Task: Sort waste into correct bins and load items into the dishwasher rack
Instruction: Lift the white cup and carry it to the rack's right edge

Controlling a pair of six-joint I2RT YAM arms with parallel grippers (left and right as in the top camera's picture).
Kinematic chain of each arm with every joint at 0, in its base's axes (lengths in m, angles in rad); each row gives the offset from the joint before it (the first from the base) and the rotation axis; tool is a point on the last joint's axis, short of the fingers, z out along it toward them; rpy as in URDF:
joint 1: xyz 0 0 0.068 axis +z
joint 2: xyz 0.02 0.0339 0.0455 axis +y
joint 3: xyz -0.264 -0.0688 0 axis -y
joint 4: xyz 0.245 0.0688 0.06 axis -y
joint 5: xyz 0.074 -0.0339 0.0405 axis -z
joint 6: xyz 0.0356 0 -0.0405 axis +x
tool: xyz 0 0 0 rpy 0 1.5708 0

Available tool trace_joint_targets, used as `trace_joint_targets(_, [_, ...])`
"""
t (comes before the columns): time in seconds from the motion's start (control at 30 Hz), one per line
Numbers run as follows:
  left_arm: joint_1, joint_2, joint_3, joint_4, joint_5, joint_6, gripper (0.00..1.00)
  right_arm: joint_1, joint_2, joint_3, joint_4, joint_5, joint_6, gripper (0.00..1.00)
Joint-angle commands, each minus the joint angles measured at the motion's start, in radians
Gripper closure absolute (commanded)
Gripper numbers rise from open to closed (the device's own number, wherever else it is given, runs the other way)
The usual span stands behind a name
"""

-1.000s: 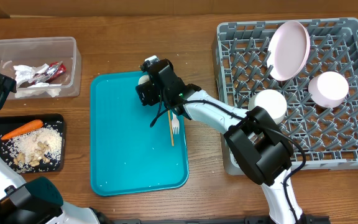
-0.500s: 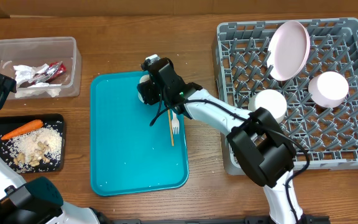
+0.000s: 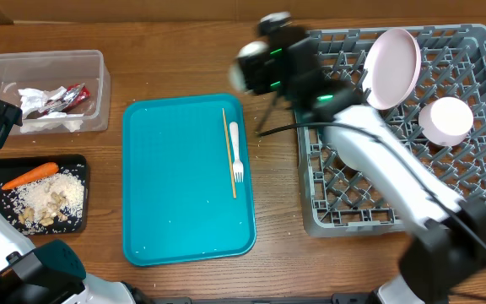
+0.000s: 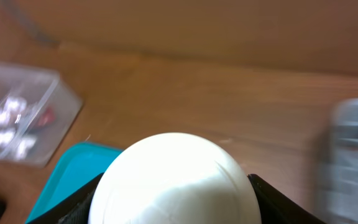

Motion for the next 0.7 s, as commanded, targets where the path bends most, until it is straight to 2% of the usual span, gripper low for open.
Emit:
trace_joint_targets(0.0, [0.002,0.004,-0.003,-0.002,-0.007,-0.009,0.0,-0.131,-0.124,0.013,-0.052,0.018,0.009,0.43])
trace_joint_targets(0.13, [0.002,0.004,-0.003,-0.002,-0.007,-0.009,0.0,-0.325,-0.206,0.013,-0.122,0.018,0.006,0.42])
trace_joint_targets(0.3, [0.002,0.004,-0.003,-0.002,-0.007,-0.009,0.0,-0.665,-0.235,0.013,-0.22,0.018,0.006,0.42])
trace_joint_targets(0.5, [0.002,0.004,-0.003,-0.002,-0.007,-0.01,0.0,-0.832,-0.208,0.012,-0.224,0.027,0.017,0.41])
trace_joint_targets(0.67, [0.002,0.004,-0.003,-0.002,-0.007,-0.01,0.0,-0.895,-0.151,0.012,-0.218,0.142,0.029,0.41])
